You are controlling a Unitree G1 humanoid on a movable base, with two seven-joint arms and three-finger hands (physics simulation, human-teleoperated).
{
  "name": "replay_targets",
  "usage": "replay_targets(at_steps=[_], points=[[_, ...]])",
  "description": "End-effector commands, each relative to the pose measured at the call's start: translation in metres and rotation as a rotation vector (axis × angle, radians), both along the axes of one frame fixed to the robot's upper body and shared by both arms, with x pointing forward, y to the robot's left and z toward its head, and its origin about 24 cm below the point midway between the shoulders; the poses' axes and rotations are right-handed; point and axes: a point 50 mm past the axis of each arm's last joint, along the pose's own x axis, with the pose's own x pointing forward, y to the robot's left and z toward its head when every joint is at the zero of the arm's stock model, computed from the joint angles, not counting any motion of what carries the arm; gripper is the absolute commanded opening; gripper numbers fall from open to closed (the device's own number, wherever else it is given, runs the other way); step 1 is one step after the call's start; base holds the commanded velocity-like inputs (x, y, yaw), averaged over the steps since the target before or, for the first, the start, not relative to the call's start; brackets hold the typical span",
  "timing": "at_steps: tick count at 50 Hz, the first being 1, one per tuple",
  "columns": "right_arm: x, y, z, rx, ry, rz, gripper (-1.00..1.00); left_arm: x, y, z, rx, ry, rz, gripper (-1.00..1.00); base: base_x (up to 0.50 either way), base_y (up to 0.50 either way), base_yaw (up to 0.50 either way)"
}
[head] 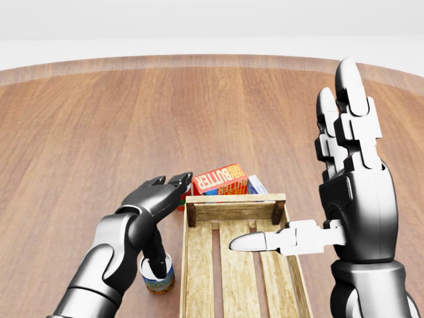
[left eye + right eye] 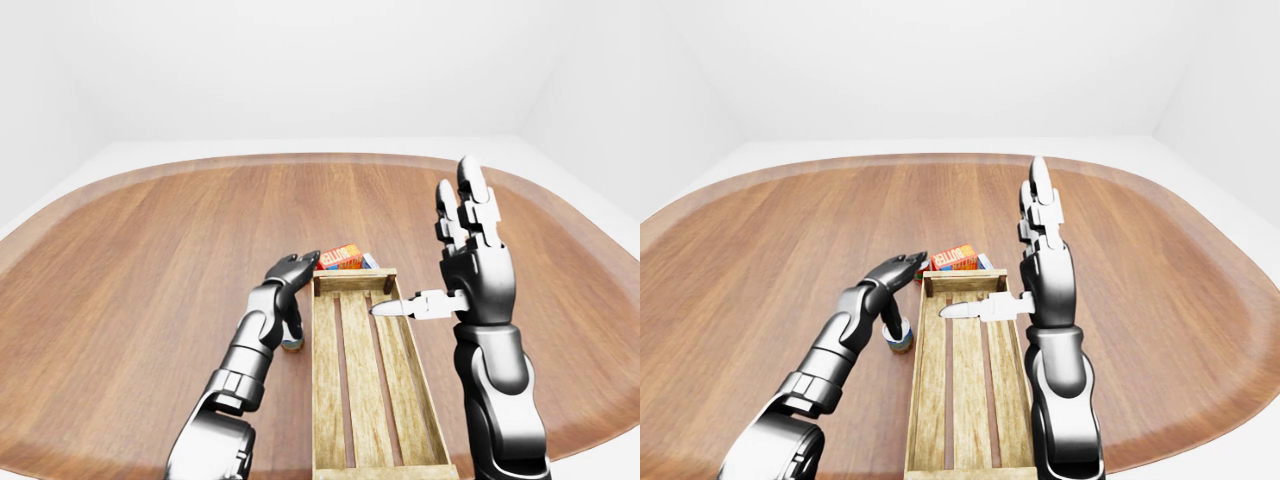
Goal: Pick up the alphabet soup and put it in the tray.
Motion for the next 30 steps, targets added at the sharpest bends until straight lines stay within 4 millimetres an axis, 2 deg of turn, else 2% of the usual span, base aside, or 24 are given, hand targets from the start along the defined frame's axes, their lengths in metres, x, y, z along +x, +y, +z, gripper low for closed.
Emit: replay_targets(at_steps=[1, 12, 21, 30], points=[[0.001, 0.002, -0.002, -0.001, 0.012, 0.003, 1.0, -0.005, 0.01, -0.013, -0.006, 0.041, 0.028, 1.0, 0.0, 0.0, 0.0], [0.002, 0.003, -0.004, -0.001, 0.02, 0.005, 1.0, -0.008, 0.021, -0.028, -0.021, 0.062, 0.079, 1.0, 0.0, 0.0, 0.0], [0.001, 0.003, -0.003, 0.001, 0.013, 0.004, 1.0, -0.005, 0.018, -0.033, -0.035, 0.069, 0.097, 1.0, 0.0, 0.0, 0.0], [0.001, 0.001, -0.002, 0.001, 0.011, 0.001, 1.0, -0.009, 0.019, -0.053, -0.067, 0.104, 0.159, 1.0, 0.0, 0.0, 0.0]])
